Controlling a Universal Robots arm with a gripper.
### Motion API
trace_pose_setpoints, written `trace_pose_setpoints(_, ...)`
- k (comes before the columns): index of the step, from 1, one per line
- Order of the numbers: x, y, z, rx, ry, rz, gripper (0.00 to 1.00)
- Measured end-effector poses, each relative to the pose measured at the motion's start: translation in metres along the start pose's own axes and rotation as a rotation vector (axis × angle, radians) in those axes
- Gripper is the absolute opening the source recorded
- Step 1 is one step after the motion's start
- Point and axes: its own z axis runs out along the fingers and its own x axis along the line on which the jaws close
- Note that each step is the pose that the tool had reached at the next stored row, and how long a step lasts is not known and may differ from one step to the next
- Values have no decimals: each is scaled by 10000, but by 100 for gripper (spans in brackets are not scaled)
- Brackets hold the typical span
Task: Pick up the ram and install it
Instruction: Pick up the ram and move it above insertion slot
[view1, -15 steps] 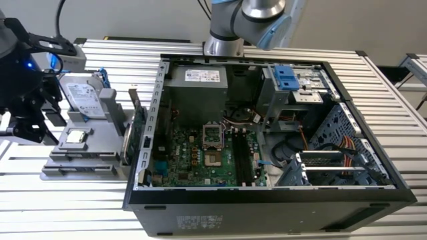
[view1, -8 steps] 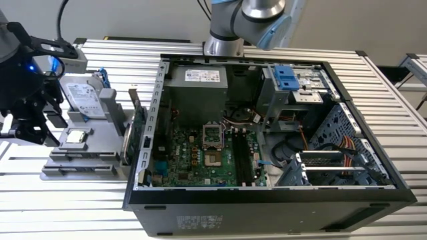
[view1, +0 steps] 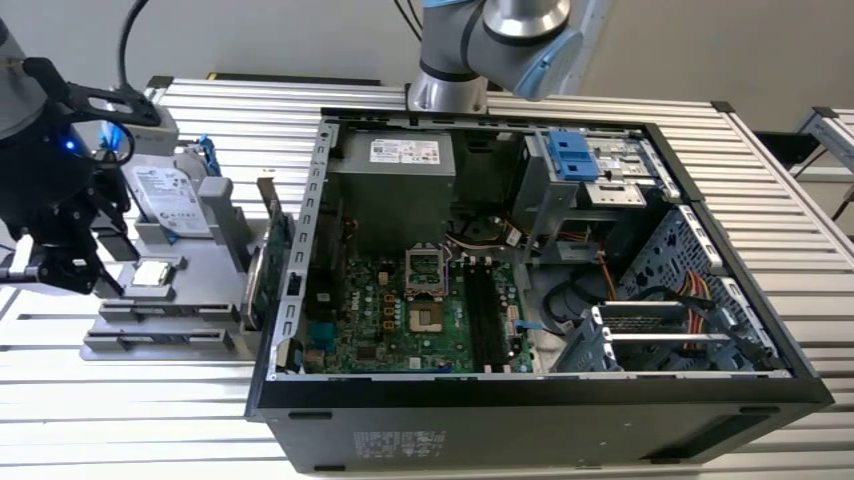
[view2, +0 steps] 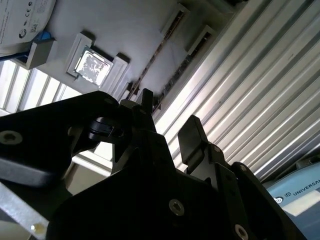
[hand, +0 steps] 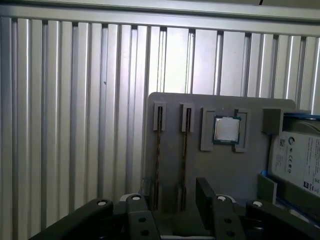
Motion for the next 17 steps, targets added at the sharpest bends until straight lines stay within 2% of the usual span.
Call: trace_pose_setpoints(17, 6, -22, 159, -1, 1, -2, 100)
